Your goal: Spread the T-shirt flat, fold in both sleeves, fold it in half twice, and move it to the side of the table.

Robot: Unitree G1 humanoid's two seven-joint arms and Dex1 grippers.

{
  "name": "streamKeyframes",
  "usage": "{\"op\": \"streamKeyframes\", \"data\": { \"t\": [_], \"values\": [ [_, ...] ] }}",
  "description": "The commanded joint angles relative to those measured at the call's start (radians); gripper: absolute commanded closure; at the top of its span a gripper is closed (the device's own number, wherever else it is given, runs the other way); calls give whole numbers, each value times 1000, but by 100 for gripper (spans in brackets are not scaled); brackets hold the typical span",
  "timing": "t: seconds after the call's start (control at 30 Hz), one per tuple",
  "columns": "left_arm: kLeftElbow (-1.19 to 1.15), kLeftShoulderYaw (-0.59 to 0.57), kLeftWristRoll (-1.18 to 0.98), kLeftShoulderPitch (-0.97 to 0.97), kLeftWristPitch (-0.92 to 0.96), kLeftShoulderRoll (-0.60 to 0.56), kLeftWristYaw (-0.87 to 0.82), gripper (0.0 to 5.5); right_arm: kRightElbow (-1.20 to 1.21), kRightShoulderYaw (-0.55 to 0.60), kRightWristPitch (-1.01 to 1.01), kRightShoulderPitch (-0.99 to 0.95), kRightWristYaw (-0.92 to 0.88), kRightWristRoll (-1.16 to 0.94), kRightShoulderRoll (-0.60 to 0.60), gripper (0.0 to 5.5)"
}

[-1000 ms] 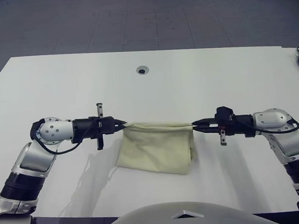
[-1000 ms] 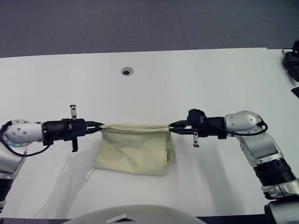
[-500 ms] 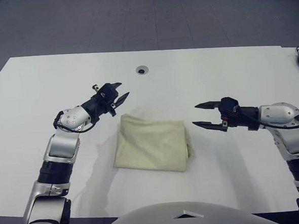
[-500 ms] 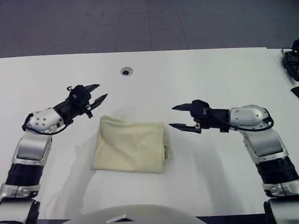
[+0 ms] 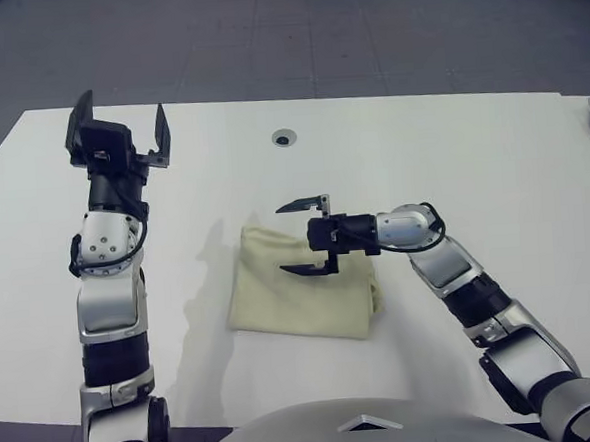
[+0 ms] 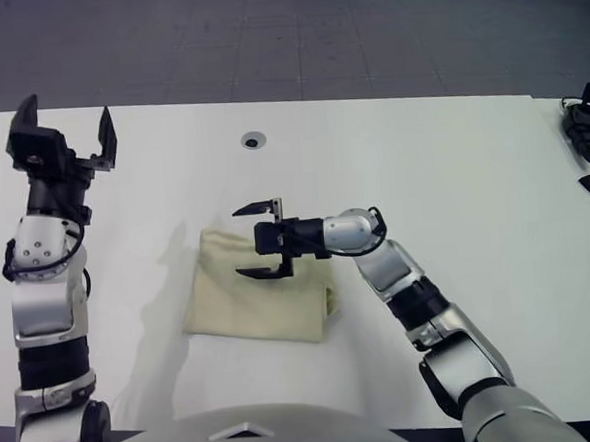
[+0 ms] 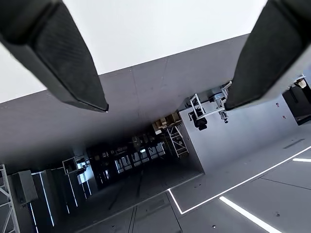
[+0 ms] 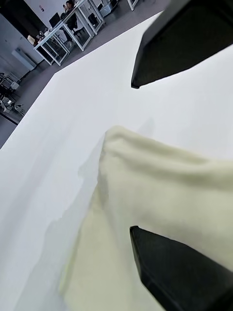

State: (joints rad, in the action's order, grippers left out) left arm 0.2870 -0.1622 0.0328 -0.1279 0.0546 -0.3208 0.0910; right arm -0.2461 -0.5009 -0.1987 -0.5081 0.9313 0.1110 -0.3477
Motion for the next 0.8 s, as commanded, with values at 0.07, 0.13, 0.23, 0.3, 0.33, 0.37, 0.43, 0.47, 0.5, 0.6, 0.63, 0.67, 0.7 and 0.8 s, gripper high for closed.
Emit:
{"op": "streamKeyframes", "data": {
  "t": [0.07,0.13,0.23,0.3,0.33,0.37,0.43,0.47,0.5,0.6,0.63,0.67,0.7,0.8],
  "values": [
    [12,61,31,64,-10,60,-21,11,-266,-54,-140,-92,-84,169,-16,10],
    [20,72,37,71,-12,68,-22,11,-348,-35,-175,-84,-118,184,-54,10],
    [40,65,13,78,8,72,-6,11,-365,11,-197,-4,-119,158,-152,10],
    [66,56,9,88,12,70,-6,11,-338,57,-203,73,-118,137,-234,10],
    [78,53,7,92,16,70,-7,11,-315,88,-199,116,-124,121,-276,10],
    [89,51,8,97,19,71,-8,11,-286,123,-186,160,-129,98,-313,10],
    [108,51,13,111,24,71,-10,11,-207,234,-133,284,-156,22,-393,10],
    [120,52,16,122,26,73,-10,11,-180,307,-101,349,-195,-15,-421,10],
    [133,52,18,135,27,74,-11,11,-163,377,-77,411,-240,-41,-444,10],
    [165,65,14,180,37,97,-19,11,-168,605,21,574,-398,-146,-442,10],
    [174,76,15,197,39,106,-21,11,-170,663,54,609,-446,-172,-429,10],
    [183,91,23,213,41,116,-26,11,-170,710,83,639,-489,-190,-416,10],
    [190,106,28,229,42,126,-29,11,-168,744,105,662,-523,-201,-403,10],
    [207,149,39,256,56,159,-38,11,-151,775,147,675,-601,-192,-370,10]
  ]
}}
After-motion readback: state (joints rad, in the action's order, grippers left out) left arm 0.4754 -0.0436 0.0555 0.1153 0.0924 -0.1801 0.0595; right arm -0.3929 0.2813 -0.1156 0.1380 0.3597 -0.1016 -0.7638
